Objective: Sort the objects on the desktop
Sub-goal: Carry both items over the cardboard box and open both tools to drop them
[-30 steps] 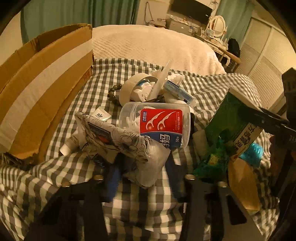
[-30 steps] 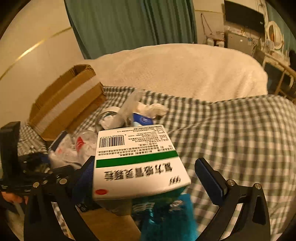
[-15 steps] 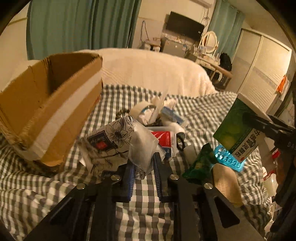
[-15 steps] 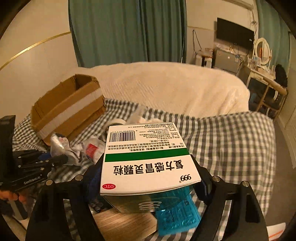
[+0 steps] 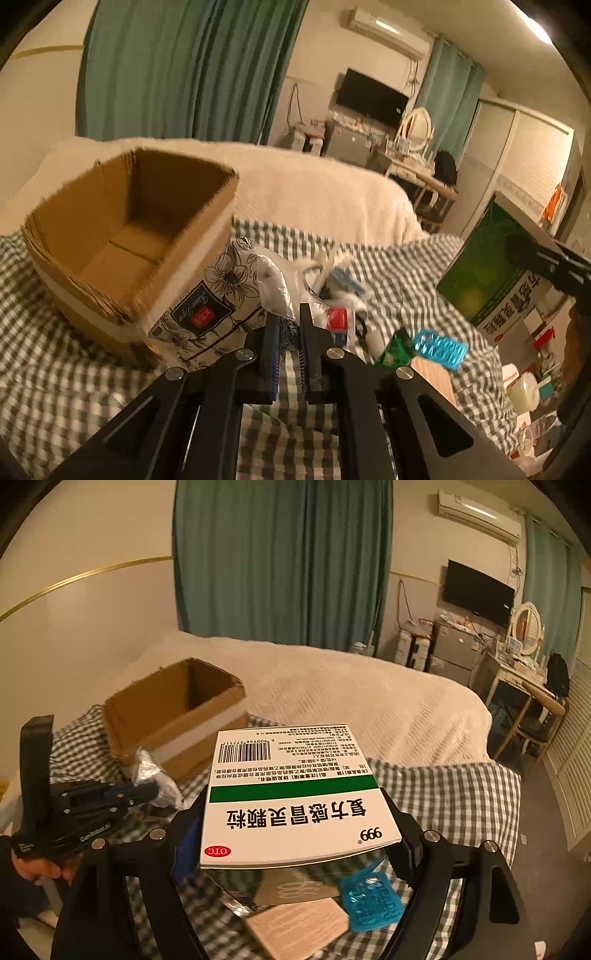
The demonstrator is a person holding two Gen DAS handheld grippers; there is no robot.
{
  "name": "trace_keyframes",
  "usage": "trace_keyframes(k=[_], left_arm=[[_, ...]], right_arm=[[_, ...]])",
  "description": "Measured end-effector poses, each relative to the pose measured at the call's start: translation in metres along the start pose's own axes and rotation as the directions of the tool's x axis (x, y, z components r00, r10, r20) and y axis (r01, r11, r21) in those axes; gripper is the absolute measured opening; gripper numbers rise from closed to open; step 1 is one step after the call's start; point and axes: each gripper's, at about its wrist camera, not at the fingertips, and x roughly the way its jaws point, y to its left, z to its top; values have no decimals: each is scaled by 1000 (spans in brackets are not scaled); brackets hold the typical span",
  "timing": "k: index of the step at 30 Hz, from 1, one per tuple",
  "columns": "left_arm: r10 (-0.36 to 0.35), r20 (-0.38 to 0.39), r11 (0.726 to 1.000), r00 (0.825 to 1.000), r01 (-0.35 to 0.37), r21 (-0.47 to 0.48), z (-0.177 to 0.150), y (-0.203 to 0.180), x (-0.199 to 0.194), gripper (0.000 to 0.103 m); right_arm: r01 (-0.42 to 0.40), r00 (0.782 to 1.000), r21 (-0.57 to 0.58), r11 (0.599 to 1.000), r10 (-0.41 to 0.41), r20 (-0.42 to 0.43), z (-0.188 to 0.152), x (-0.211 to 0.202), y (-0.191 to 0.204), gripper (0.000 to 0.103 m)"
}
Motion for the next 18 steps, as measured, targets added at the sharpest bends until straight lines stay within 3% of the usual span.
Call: trace_keyframes(k=[10, 18], left_arm=[[51, 169, 999, 984, -50, -12, 67, 40, -35, 8], [116, 264, 989, 958, -86, -121, 124, 97, -37, 8]], right_arm=[[-86, 990, -24, 996, 88, 112, 52, 2, 57, 81], [-192, 965, -34, 981, 195, 173, 107, 57, 112, 80]])
